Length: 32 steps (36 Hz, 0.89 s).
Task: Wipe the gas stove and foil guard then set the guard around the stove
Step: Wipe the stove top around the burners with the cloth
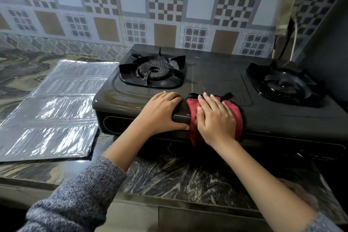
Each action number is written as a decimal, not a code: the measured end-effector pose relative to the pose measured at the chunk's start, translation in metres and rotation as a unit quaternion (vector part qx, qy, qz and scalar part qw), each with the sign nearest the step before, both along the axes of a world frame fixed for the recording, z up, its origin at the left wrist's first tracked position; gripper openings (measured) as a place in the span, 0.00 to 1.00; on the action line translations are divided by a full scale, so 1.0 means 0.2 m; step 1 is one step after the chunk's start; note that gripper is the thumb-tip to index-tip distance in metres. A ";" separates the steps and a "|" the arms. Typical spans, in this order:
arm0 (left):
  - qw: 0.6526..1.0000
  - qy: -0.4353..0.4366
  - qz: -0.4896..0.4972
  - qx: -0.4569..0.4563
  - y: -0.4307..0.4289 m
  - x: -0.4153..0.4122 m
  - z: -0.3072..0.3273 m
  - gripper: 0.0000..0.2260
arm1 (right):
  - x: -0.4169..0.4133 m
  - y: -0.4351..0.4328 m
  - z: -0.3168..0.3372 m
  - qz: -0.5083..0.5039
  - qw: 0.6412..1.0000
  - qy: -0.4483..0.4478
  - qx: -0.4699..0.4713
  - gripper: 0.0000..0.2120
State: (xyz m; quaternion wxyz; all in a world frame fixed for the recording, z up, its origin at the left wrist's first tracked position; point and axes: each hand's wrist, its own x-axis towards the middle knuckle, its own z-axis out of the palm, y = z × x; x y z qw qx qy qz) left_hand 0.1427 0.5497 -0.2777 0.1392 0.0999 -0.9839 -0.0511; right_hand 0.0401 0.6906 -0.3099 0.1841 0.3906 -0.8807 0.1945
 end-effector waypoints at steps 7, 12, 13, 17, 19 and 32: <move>1.000 -0.011 -0.009 0.004 -0.13 0.08 0.02 0.41 | 0.08 -0.13 0.01 -0.014 1.000 -0.004 -0.002 0.24; 1.000 -0.020 -0.015 0.009 -0.22 0.15 0.03 0.40 | 0.14 -0.23 0.01 -0.026 0.999 -0.018 -0.003 0.26; 1.000 -0.022 -0.017 0.006 -0.24 0.16 0.03 0.41 | 0.15 -0.24 0.01 -0.028 0.999 -0.020 -0.003 0.26; 0.999 -0.033 -0.013 -0.005 -0.30 0.20 0.03 0.41 | 0.19 -0.29 0.01 -0.035 0.999 -0.022 -0.002 0.26; 0.999 -0.037 -0.008 -0.011 -0.33 0.22 0.03 0.42 | 0.20 -0.31 0.01 -0.039 0.999 -0.023 -0.002 0.26; 0.998 -0.046 0.017 -0.046 -0.49 0.31 0.02 0.48 | 0.30 -0.40 0.02 -0.046 0.998 -0.030 0.010 0.28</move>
